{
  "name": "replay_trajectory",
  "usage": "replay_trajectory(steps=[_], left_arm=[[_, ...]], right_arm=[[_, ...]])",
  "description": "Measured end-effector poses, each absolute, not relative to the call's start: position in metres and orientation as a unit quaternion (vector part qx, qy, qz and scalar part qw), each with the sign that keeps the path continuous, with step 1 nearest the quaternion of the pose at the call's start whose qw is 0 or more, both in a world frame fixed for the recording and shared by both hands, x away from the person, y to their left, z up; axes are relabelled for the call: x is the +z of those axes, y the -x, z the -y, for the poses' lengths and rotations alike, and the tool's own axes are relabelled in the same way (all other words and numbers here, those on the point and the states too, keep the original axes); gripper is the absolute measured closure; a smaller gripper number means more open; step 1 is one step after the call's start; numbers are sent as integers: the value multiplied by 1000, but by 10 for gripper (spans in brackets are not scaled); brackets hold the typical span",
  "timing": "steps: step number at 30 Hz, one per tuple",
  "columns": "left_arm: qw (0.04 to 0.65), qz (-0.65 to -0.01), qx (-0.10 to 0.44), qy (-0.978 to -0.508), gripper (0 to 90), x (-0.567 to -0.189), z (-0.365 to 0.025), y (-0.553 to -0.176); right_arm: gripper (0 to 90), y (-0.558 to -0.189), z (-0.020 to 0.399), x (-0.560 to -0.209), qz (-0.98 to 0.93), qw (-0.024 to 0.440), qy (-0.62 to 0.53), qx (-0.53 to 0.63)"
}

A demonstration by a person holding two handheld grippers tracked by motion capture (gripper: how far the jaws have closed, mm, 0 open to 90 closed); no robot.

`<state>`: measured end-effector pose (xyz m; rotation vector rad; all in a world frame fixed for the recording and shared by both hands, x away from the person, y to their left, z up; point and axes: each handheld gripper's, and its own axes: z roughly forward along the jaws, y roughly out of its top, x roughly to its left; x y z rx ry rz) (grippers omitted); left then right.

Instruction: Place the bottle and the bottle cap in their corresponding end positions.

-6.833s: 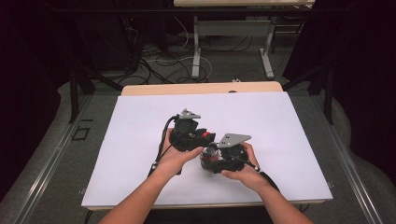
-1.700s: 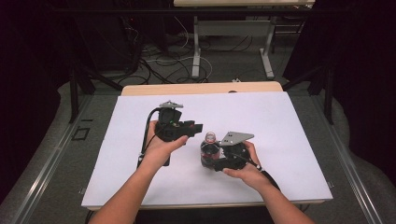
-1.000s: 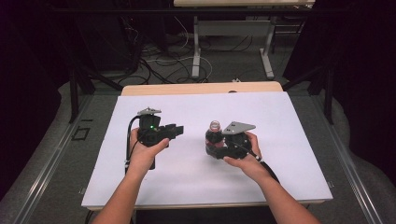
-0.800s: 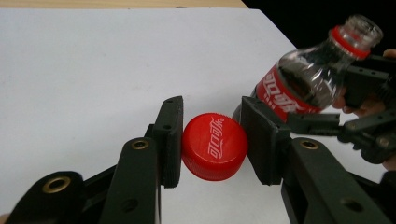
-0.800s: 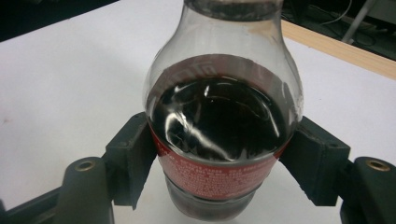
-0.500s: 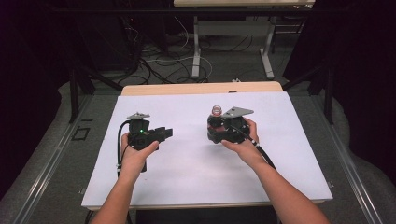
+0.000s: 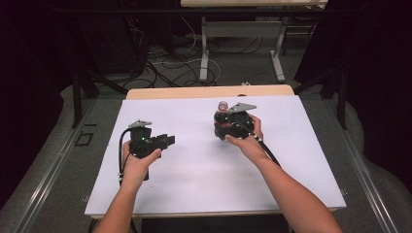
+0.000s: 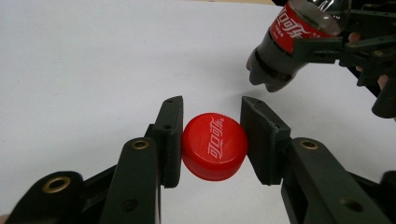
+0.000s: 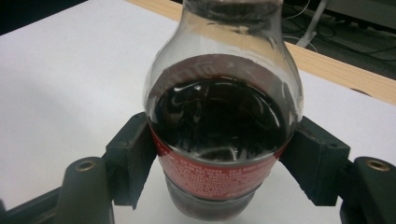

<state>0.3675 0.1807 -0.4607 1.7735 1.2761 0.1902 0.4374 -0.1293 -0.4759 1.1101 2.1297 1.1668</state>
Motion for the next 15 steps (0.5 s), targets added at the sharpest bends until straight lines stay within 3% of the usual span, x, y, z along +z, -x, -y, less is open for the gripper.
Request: replay_trajectory(steps=[15], left_arm=[[453, -521, 74, -719, 611, -464, -185, -368]], right_arm=[[298, -467, 122, -497, -760, 245, -430, 420]])
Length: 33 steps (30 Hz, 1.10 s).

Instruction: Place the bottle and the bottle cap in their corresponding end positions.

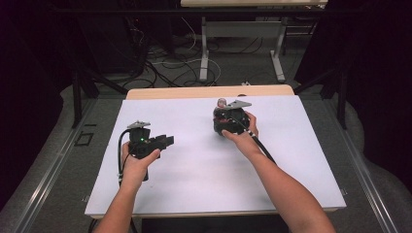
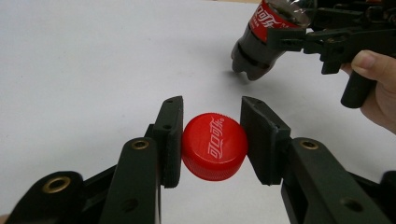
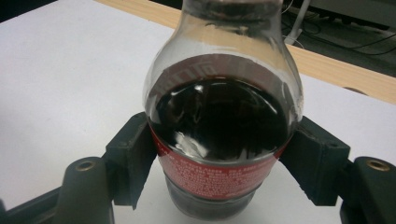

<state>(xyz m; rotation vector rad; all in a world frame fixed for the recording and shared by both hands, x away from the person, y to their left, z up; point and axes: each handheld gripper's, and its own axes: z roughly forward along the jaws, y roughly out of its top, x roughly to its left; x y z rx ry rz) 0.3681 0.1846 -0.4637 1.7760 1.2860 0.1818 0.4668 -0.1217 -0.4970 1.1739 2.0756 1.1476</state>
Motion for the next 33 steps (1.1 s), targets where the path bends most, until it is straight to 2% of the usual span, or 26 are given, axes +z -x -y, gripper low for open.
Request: replay_trajectory(steps=[21, 26, 33], left_arm=[[454, -522, 73, -718, 611, -464, -185, -368], [454, -522, 75, -718, 611, -465, -185, -369], [450, -523, 74, -720, 611, -466, -184, -369]], right_arm=[[296, -455, 97, -512, -779, 220, -403, 428], [293, -453, 95, -519, -780, 233, -393, 428], [283, -452, 96, -519, -776, 228, -402, 428]])
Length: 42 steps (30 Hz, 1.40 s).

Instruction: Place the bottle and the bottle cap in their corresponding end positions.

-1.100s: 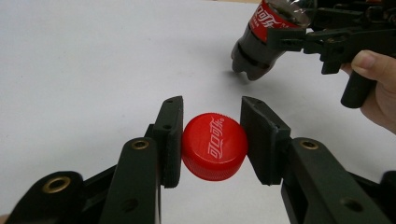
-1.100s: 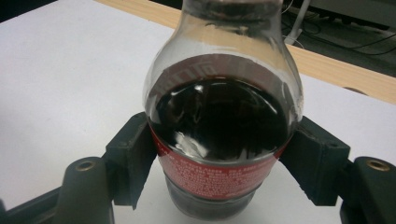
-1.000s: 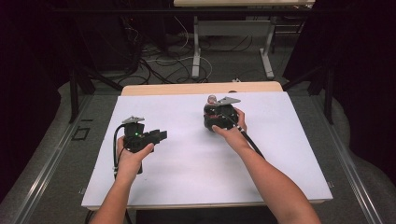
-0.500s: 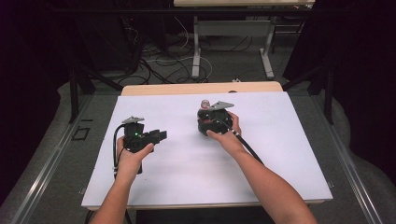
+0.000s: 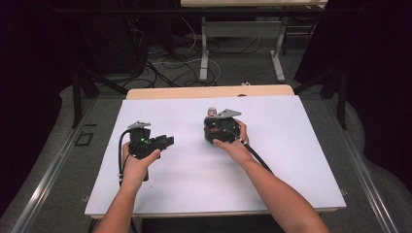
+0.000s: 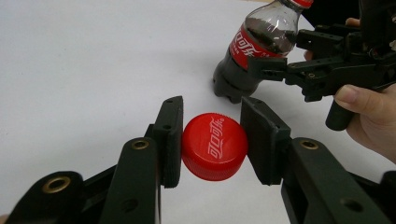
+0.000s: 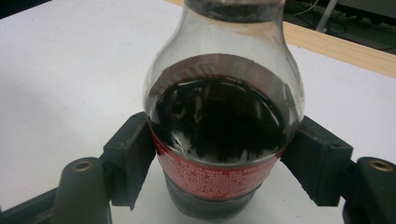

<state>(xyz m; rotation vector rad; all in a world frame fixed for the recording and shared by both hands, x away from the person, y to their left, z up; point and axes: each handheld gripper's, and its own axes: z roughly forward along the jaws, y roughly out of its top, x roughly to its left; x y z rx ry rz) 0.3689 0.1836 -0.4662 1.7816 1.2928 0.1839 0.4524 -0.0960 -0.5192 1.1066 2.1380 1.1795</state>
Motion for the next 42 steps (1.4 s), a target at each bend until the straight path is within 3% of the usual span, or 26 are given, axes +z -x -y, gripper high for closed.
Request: replay_trajectory(steps=[10, 22, 30, 42], left_arm=[[445, -519, 70, -726, 611, -472, -176, -370], [425, -501, 67, -751, 611, -484, -154, -371], [416, -487, 65, -765, 611, -498, -135, -371], [408, -443, 54, -797, 611, -523, -95, -368]], right_arm=[[165, -449, 99, -517, -779, 212, -401, 434], [135, -429, 117, -514, -796, 210, -393, 410], [4, -410, 138, -518, -796, 208, -402, 403], [0, -379, 169, -525, -800, 214, -411, 381]])
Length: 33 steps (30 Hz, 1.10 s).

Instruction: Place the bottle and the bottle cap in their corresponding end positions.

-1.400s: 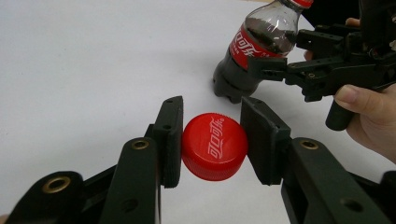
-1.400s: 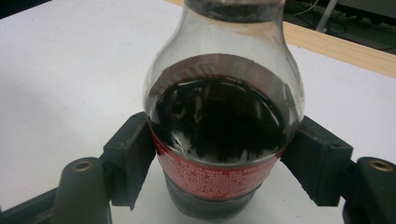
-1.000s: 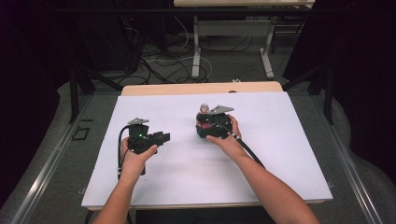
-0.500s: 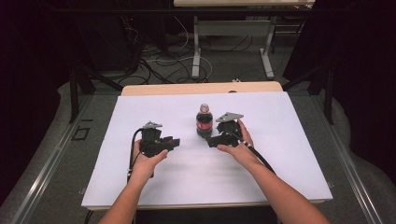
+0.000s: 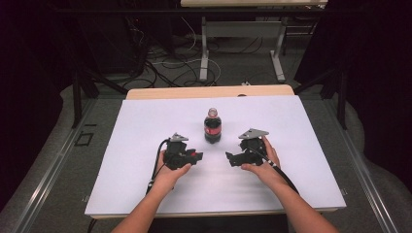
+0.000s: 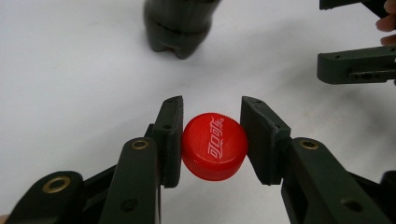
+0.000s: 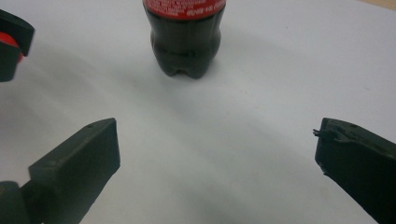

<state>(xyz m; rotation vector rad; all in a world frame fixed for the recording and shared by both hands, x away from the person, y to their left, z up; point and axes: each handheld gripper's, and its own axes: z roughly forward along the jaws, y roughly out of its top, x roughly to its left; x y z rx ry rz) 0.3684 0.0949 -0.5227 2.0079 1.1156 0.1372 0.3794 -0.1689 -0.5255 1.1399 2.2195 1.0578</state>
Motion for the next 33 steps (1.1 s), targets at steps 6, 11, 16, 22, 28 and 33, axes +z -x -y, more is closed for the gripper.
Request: replay_trajectory(steps=[6, 11, 16, 22, 28, 33], left_arm=[[415, -424, 38, -804, 611, -537, -71, -365], [401, -406, 32, -821, 610, -549, -55, -361], [398, -399, 35, -826, 608, -555, -50, -362], [400, -392, 50, -827, 562, -558, -47, -364], [413, -401, 47, -817, 402, -554, -51, -364], [433, -405, 67, -802, 272, -541, -68, -368]], right_arm=[[0, -370, 182, -527, -792, 213, -422, 387], [0, -365, 190, -528, -777, 204, -440, 401], [0, -364, 196, -530, -773, 202, -446, 404], [0, -365, 199, -531, -771, 202, -448, 404], [0, -366, 202, -536, -770, 201, -454, 400], [0, -365, 203, -534, -769, 204, -453, 402]])
